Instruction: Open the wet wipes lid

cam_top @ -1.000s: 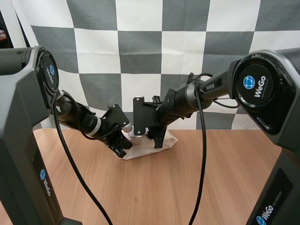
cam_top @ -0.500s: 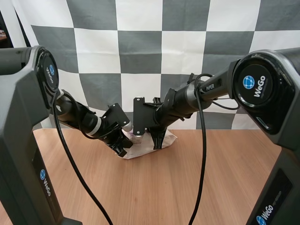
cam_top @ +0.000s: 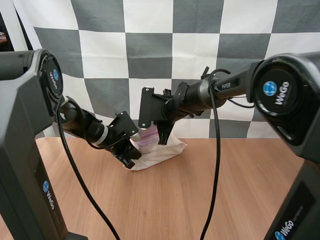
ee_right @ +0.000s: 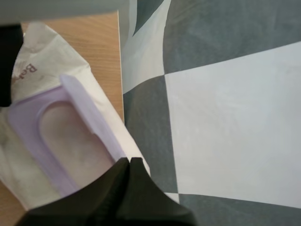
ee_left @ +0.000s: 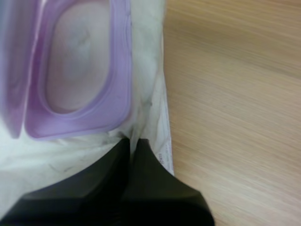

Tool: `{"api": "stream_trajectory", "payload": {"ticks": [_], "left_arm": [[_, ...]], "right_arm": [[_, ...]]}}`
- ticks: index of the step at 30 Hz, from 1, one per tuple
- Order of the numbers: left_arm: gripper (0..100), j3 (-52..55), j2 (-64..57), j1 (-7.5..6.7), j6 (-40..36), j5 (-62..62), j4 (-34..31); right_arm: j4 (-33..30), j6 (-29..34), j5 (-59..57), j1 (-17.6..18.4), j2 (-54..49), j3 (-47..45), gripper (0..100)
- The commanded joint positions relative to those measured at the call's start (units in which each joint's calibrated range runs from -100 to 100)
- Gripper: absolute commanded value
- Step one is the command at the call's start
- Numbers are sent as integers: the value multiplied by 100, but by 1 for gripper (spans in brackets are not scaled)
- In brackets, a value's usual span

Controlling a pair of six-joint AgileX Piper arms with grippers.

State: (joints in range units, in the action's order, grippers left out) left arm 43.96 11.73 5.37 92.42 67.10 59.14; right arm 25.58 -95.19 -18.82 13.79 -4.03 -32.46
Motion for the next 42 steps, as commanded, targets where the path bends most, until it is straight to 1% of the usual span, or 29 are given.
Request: {"api": "stream_trajectory", "payload": {"ticks": [1,9,12,13,16,19,21,24,25,32,34,35,37,40,42], "left_arm": [[0,16,-7,-3,89,-8,-4],[0,44,-7,-3,89,-8,-28],[0,58,-7,-3,89,-73,-28],[0,58,-7,-3,89,-172,-28],[0,58,-7,-3,89,-370,-56],[0,58,-7,-3,89,-331,-74],[0,58,-7,-3,89,-293,-52],[0,58,-7,-3,89,-293,-41],[0,58,-7,-3,67,-293,-42],[0,58,-7,-3,30,-234,-42],[0,58,-7,-3,30,-234,-42],[0,58,-7,-3,30,-234,-42],[0,58,-7,-3,30,-234,-42],[0,58,-7,-3,30,-213,-42],[0,58,-7,-3,30,-213,-42]], "right_arm": [[33,-19,-71,3,-10,109,0],[114,-19,-71,3,254,424,0],[128,145,-175,3,267,454,0],[128,197,-388,3,213,454,0],[92,372,-1508,-78,-61,454,0],[-237,807,-2256,-197,-394,454,0],[-486,990,-3049,-281,-529,454,0],[-581,1057,-4295,-349,-574,454,0],[-571,1057,-4503,-358,-574,422,0],[-470,989,-4055,-358,-399,-161,0],[-443,978,-3641,-351,-270,-221,0],[-349,936,-3434,-351,-196,-221,0],[-38,649,-3027,-351,-117,-221,0],[484,262,-2713,-351,-90,-180,0],[645,206,-2501,-341,-90,-108,0]]}}
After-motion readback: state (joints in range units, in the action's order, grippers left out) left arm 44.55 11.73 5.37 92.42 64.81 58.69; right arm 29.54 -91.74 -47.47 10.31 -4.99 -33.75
